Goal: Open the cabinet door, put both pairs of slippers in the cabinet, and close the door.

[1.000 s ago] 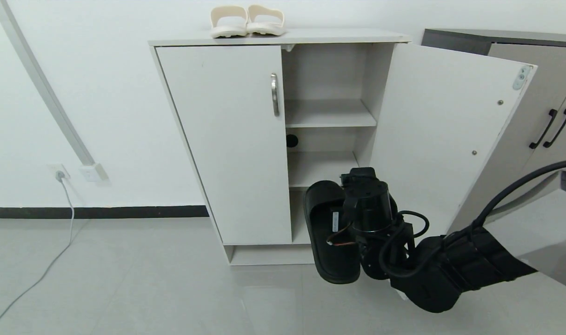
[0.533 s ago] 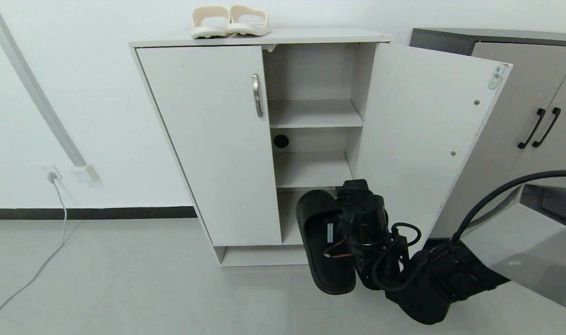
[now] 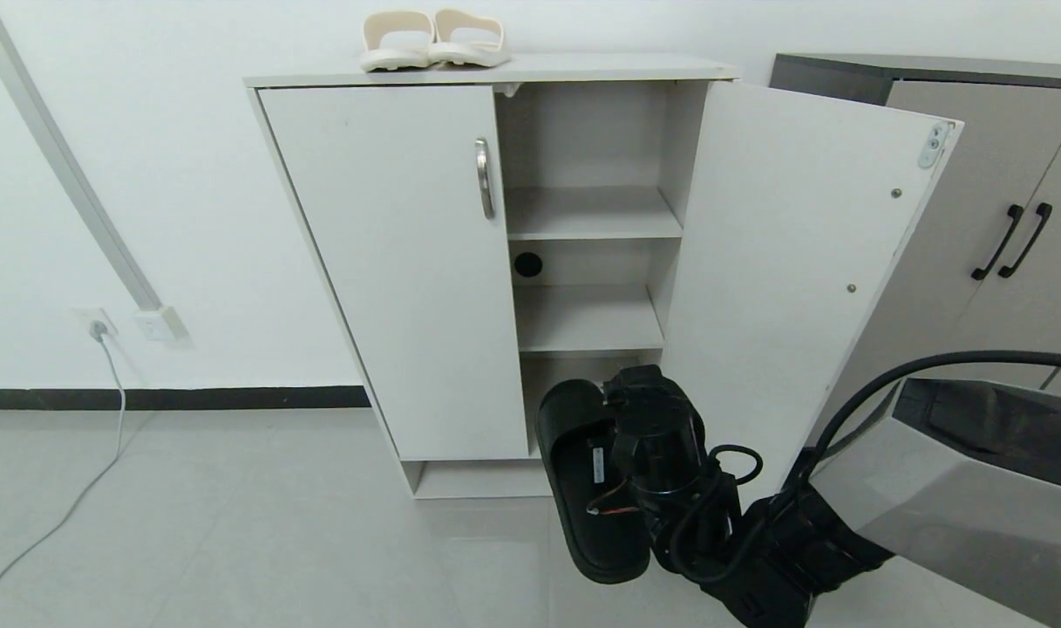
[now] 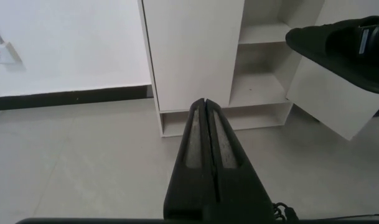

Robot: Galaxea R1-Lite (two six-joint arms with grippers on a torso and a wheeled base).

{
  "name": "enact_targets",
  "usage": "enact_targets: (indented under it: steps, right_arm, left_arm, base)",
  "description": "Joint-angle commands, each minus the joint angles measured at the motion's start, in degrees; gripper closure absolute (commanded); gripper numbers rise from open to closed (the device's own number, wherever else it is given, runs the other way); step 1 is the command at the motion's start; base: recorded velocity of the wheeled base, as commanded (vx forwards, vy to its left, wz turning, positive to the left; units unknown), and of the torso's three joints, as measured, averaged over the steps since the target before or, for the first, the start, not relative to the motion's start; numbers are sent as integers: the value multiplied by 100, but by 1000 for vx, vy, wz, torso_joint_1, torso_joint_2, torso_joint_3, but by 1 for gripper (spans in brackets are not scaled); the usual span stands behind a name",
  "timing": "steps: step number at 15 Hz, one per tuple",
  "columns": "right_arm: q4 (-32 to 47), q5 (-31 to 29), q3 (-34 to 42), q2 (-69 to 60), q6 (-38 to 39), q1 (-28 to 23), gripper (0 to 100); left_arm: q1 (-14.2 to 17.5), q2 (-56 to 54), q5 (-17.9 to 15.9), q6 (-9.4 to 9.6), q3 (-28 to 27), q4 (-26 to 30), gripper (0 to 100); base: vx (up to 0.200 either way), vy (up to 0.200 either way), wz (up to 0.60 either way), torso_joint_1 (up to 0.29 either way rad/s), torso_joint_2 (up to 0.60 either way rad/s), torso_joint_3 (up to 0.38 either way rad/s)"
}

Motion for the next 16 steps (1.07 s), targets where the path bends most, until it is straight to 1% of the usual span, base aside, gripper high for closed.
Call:
enact_targets:
  steps: [1,6,9,12,16]
  right_arm:
    - [3,0,-1,40,2,3,100]
    - [-15,-9,-1,66,2,3,100]
    - [-68,17,-1,93,-25,21,100]
    - [-33,52,-238,128,-77,82,100]
    - [-129,-27,-229,146,-86,108,100]
  left_arm:
    - [0,11,-1,-1,0,-1,100]
    - [0,11,8,-1,0,-1,100]
    - [0,11,-1,8,0,-1,100]
    - [0,11,-1,8,0,-1,100]
    - [0,11,8,8,0,-1,100]
  base:
    - [0,0,0,0,0,0]
    - [0,0,0,0,0,0]
    - [0,0,0,2,4,-160]
    - [0,0,0,-2,1,-186]
    - [0,0,0,6,6,-204]
